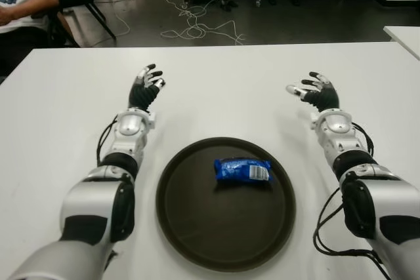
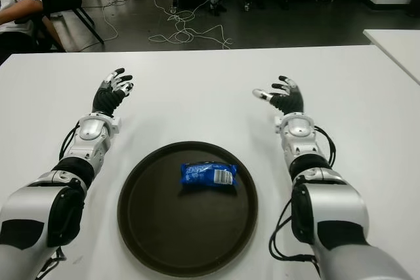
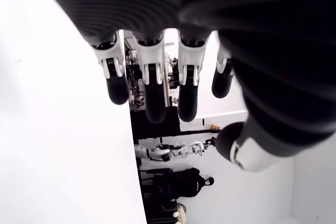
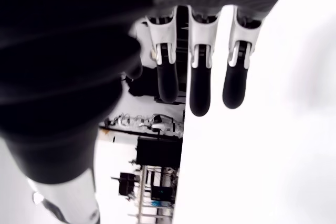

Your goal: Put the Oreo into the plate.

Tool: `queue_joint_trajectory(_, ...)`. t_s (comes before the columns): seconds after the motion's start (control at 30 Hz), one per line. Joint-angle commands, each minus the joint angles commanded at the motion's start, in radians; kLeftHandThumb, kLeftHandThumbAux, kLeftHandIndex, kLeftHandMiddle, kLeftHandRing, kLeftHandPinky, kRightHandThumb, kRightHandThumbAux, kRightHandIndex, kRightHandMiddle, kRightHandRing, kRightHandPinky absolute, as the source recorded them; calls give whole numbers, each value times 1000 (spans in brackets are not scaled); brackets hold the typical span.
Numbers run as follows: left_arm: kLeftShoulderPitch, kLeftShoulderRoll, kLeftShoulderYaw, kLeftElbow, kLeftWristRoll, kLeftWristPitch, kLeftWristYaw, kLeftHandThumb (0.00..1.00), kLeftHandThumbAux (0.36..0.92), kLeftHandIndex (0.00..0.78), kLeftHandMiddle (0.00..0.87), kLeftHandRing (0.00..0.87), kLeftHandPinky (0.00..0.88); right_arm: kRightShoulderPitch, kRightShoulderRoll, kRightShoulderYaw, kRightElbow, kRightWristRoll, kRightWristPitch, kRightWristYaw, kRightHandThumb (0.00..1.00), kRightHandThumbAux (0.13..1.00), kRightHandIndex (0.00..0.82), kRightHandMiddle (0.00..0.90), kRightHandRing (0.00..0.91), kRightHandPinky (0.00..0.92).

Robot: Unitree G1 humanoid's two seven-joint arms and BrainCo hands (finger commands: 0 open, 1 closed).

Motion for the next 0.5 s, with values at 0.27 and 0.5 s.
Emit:
queue_joint_trajectory(0.27, -1, 1, 5, 1, -4, 1, -7, 111, 659, 122, 205, 179, 154, 4, -1, 30, 4, -48, -7, -17, 0, 844, 199, 264, 283, 316)
queue_joint_trajectory(0.5, -1, 2, 5, 1, -3, 3, -7, 121, 658, 127, 205, 185, 163, 6, -1, 37, 4, -65, -17, -25, 0, 825, 199, 271, 283, 315)
